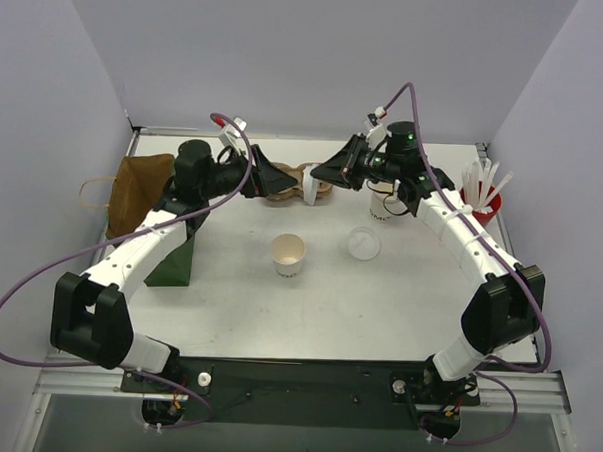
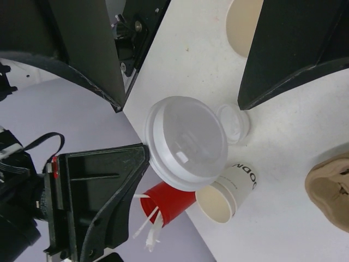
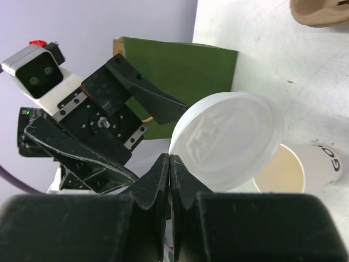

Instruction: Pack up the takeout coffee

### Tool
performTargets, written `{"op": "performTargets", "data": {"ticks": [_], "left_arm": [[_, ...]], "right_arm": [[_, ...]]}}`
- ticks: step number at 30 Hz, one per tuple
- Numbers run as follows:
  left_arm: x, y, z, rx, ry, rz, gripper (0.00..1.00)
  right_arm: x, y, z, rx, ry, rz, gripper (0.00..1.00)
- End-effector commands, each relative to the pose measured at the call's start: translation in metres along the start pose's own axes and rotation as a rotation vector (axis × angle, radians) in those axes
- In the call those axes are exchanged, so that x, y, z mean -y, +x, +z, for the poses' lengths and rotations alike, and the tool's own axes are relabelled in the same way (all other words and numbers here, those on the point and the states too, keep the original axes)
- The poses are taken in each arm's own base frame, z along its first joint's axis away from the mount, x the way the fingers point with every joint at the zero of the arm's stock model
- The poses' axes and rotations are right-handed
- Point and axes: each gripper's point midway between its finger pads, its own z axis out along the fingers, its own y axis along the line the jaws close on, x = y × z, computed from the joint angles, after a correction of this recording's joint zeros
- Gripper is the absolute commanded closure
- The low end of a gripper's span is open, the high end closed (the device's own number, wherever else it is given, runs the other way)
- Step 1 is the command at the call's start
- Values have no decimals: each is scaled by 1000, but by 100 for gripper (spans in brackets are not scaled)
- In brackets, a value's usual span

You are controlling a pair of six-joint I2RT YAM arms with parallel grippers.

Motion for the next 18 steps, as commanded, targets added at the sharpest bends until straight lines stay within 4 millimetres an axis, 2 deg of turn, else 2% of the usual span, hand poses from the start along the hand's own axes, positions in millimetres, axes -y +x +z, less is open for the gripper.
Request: {"op": "performTargets", "data": {"ticks": [1, 7, 18], "left_arm": [[27, -15, -4, 12, 165, 31, 4], [34, -17, -4, 3, 216, 30, 3], [26, -22, -2, -28, 194, 11, 3]], "right_arm": [[-39, -2, -16, -2, -151, -22, 100], [-48, -1, -20, -19, -223, -9, 100], [-61, 3, -30, -38, -301, -16, 100]]}}
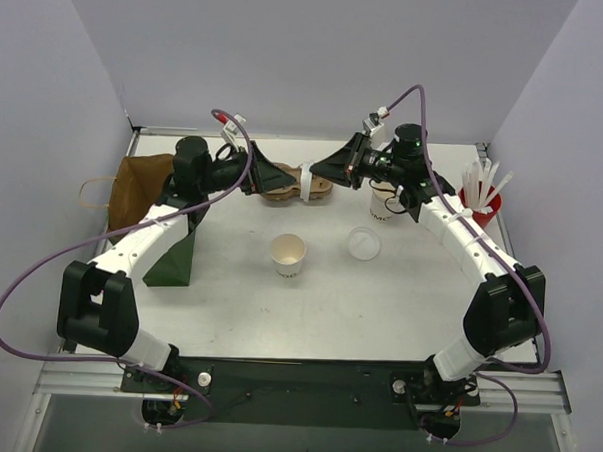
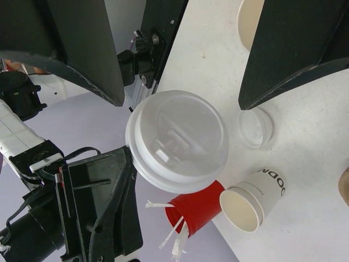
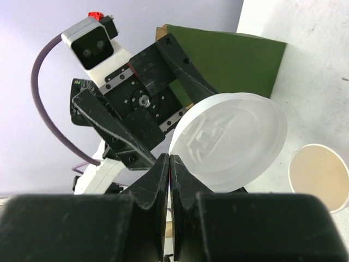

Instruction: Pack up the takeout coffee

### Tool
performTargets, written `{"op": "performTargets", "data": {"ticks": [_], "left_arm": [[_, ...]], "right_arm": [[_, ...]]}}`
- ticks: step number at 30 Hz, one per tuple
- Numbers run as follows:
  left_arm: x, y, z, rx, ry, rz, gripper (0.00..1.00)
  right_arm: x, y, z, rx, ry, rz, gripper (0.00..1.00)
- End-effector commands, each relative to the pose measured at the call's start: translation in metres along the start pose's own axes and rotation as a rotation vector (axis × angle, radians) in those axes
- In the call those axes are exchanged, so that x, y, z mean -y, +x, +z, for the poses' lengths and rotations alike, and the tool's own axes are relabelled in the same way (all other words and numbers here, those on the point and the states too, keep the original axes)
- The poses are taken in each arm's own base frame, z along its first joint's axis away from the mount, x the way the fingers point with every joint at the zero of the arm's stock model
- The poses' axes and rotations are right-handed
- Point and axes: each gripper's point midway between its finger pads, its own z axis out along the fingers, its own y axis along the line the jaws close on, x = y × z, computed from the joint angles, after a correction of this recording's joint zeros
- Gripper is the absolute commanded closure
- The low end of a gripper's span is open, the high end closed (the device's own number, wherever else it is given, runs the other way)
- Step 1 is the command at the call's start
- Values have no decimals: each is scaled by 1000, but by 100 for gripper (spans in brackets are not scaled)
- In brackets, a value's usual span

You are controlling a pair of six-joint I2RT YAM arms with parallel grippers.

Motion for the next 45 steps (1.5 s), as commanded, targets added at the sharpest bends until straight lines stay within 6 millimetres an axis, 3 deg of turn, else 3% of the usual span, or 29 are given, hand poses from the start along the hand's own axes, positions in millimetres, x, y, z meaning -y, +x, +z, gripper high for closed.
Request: {"op": "performTargets", "data": {"ticks": [1, 11, 25, 45], "left_arm": [[20, -20, -2, 17, 61, 66, 2], [33, -22, 0, -10, 122, 45, 3], [50, -30, 2, -1, 201, 37, 3], [47, -26, 12, -10, 185, 35, 3]], "right_arm": [[-39, 6, -16, -10, -126, -76, 100], [-54, 4, -15, -32, -224, -63, 100], [-50, 5, -11, -46, -224, -48, 100], [-48, 9, -8, -56, -212, -47, 100]]}}
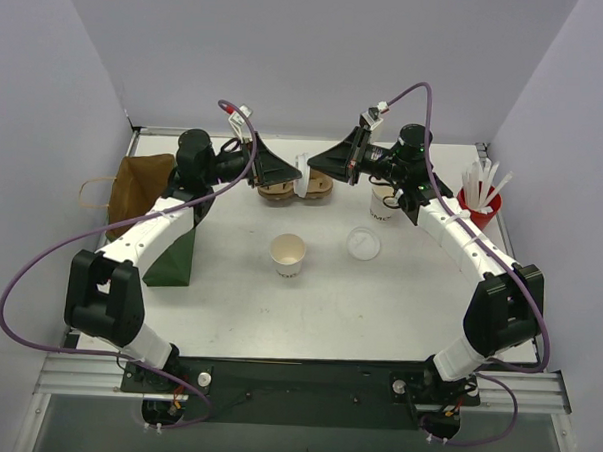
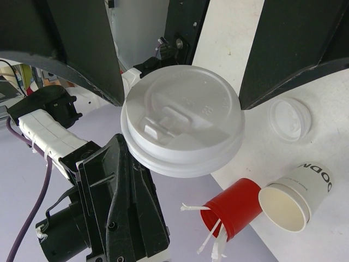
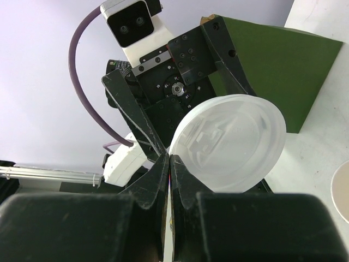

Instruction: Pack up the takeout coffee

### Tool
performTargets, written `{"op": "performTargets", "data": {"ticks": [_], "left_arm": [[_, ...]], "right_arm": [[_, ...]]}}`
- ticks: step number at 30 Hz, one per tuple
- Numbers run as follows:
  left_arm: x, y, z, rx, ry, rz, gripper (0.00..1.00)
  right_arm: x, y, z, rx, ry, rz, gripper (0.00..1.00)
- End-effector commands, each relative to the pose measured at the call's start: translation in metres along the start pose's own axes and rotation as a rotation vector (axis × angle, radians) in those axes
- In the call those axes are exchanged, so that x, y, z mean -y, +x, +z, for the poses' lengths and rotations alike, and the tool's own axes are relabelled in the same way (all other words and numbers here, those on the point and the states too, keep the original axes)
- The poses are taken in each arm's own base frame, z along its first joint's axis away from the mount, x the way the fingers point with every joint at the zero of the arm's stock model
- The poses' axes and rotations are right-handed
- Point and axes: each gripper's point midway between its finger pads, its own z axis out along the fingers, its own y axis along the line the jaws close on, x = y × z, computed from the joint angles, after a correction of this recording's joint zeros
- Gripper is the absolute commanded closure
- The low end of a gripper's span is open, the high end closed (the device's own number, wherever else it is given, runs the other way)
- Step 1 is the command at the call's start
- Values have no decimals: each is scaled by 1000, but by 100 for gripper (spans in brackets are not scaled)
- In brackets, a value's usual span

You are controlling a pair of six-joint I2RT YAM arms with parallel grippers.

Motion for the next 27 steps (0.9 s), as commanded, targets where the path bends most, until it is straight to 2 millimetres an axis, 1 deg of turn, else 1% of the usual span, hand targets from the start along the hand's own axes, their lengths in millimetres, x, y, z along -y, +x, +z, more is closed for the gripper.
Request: {"op": "performTargets", "data": {"ticks": [1, 10, 16, 20, 25, 27], "left_arm": [[21, -17, 4, 29, 51, 90, 3], [18, -14, 7, 16, 43, 81, 3], [17, -15, 8, 17, 40, 78, 6], [18, -14, 8, 18, 41, 79, 10], [19, -15, 9, 20, 42, 77, 19], [19, -14, 8, 21, 41, 77, 20]], "right_arm": [[-12, 4, -1, -22, -43, -60, 100], [-9, 5, 1, -28, -34, -60, 100], [-7, 7, 2, -33, -27, -65, 100], [-6, 8, 3, -35, -22, -64, 100], [-4, 9, 4, -38, -12, -64, 100], [-3, 9, 4, -39, -2, -74, 100]]}}
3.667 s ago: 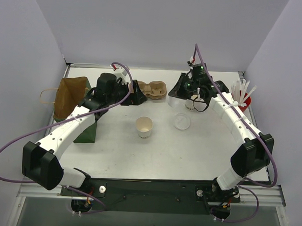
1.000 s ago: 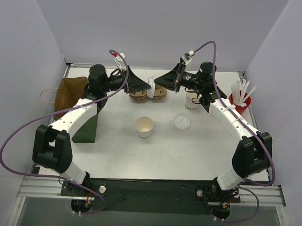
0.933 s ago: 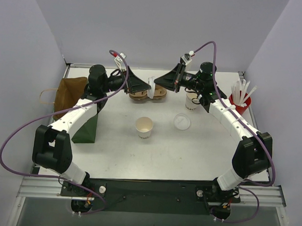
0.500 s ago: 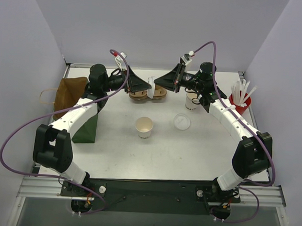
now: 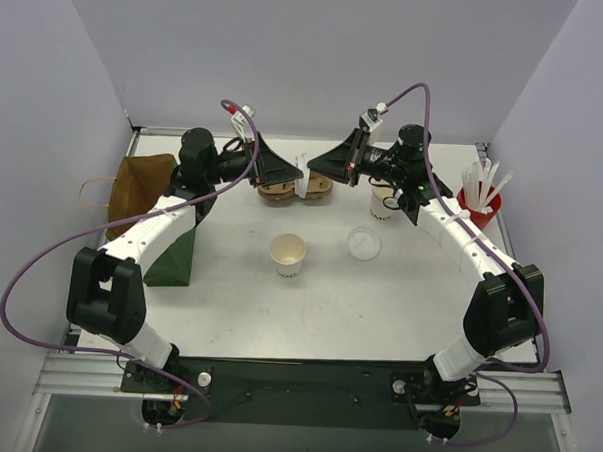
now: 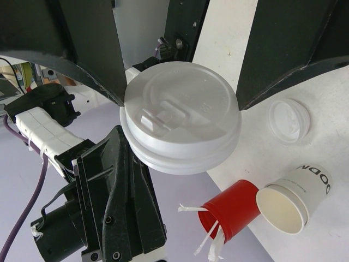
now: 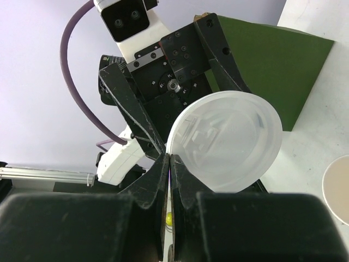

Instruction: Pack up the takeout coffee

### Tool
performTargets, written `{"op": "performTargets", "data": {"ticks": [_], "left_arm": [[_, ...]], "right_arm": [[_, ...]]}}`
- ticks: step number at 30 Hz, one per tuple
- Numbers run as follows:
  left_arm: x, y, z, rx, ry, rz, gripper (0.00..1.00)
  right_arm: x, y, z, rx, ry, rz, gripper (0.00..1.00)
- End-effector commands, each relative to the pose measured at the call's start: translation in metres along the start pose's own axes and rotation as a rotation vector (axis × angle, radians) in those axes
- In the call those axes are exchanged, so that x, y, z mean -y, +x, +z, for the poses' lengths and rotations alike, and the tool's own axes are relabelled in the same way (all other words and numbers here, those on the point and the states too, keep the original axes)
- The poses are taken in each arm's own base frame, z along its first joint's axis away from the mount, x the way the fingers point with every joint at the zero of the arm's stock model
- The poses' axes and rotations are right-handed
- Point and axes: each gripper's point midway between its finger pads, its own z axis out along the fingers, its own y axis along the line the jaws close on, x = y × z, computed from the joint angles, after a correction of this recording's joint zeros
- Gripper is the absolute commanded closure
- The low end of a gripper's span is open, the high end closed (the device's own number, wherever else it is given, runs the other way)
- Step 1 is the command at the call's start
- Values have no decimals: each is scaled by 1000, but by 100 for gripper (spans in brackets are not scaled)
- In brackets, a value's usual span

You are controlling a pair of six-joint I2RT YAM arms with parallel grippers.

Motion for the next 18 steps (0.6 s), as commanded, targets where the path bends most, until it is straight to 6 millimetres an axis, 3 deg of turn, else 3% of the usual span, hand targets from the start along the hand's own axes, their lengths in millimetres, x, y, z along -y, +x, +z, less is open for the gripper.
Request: {"op": "performTargets", "data": {"ticks": [1, 5, 14, 18], "left_arm": [[23, -15, 3, 29, 46, 86, 23], [23, -13, 3, 24, 43, 86, 26], [21, -8, 2, 6, 16, 93, 28], [16, -4, 0, -12, -22, 100, 28]], "right_arm": [[-9, 4, 1, -22, -14, -68, 100], [-4, 6, -1, -19, 34, -83, 100], [-4, 5, -10, 22, 94, -142, 70], [3, 1, -19, 56, 158, -165, 69]]}}
